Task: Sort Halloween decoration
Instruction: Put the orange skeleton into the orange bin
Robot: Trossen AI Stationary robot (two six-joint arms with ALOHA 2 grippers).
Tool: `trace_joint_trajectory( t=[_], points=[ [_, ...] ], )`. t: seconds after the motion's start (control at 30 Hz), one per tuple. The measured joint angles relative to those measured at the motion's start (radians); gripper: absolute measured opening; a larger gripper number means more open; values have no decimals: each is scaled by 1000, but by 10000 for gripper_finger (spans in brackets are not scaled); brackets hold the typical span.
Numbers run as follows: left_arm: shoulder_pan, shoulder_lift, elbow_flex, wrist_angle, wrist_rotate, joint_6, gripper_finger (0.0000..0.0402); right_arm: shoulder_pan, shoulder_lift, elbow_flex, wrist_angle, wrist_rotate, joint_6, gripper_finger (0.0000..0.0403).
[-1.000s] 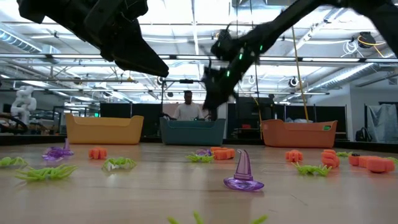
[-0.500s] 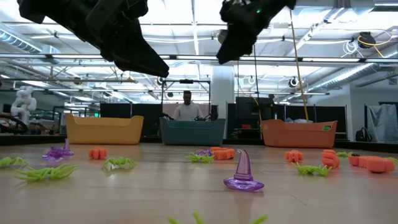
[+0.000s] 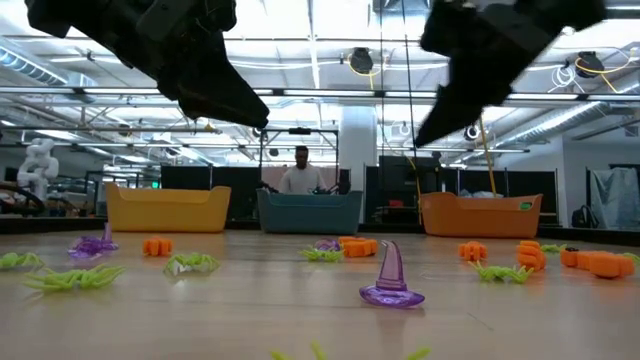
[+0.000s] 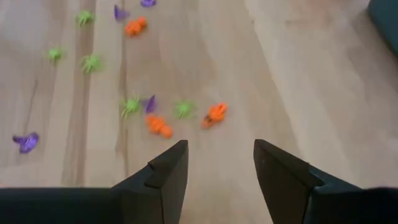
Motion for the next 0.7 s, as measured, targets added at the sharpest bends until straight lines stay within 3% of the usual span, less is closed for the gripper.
trace_joint_trajectory(
  t=[0.3, 0.53, 0.7],
  points=[
    [-2, 15, 0, -41, 0, 40, 168, 235, 43, -138, 247, 224, 119, 171],
    [-20, 47, 0, -88, 35, -35, 168, 329, 138, -153, 341, 249, 117, 171],
    [-72, 24, 18, -408, 58, -265, 168, 351, 195, -153, 407, 246, 74, 171]
  ],
)
